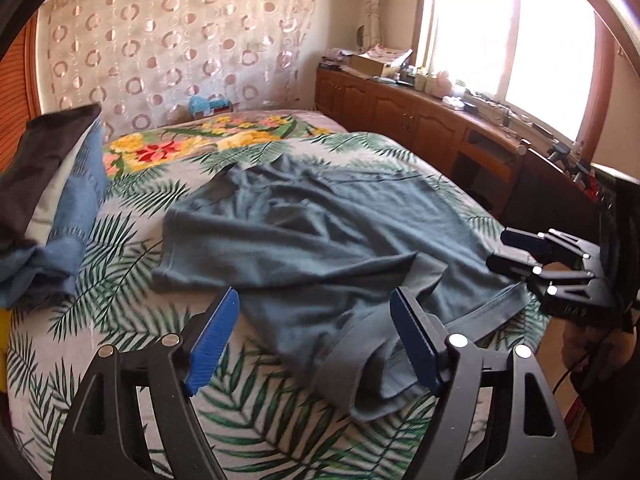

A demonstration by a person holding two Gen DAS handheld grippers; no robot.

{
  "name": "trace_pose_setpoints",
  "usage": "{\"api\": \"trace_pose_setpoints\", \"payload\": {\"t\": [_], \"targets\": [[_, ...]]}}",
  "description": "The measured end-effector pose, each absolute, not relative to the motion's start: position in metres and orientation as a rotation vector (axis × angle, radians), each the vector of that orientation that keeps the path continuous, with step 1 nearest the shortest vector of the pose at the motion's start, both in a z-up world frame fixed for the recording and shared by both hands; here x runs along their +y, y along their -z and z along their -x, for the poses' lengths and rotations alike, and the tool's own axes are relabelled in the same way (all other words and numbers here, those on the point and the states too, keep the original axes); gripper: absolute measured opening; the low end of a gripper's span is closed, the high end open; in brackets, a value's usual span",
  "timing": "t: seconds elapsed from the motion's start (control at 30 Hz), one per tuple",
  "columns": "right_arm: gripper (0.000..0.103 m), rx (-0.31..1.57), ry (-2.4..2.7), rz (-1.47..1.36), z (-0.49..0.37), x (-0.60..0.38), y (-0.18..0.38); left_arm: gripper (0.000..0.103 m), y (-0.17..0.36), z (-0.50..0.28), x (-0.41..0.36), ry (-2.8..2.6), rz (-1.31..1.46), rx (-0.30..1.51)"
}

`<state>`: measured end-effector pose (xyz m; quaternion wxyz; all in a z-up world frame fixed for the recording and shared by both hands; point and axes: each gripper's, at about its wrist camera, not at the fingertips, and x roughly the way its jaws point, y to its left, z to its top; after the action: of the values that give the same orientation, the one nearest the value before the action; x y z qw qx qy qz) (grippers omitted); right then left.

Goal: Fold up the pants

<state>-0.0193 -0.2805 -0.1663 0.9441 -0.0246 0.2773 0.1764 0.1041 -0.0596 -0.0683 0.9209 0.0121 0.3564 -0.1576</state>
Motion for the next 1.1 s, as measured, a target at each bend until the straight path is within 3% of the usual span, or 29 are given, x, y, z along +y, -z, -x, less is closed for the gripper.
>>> {"api": "trace_pose_setpoints", "payload": {"t": [0.27, 0.53, 0.63, 0.7, 0.77, 1.1], "targets": [[0.048, 0.582, -0.439, 0.055, -0.009, -0.257, 0.163, 0.079, 0.1, -0.099, -0.046, 0.302, 0.0, 0.8], [0.043, 0.65, -0.507, 0.073, -0.034, -0.239, 0.175, 0.079, 0.111, -0.094, -0.039, 0.316, 0.032, 0.814], [0.034, 0.687, -0.526, 0.078, -0.041, -0.237, 0.183, 0.079, 0.11, -0.091, -0.037, 0.314, 0.044, 0.803], [0.015, 0.707, -0.548, 0.077, -0.046, -0.236, 0.184, 0.079, 0.108, -0.09, -0.035, 0.308, 0.047, 0.794], [0.01, 0.702, -0.56, 0.089, -0.047, -0.234, 0.182, 0.079, 0.105, -0.088, -0.034, 0.302, 0.05, 0.783], [0.007, 0.511, -0.529, 0.068, -0.004, -0.263, 0.145, 0.079, 0.091, -0.084, -0.043, 0.321, 0.038, 0.747]]}}
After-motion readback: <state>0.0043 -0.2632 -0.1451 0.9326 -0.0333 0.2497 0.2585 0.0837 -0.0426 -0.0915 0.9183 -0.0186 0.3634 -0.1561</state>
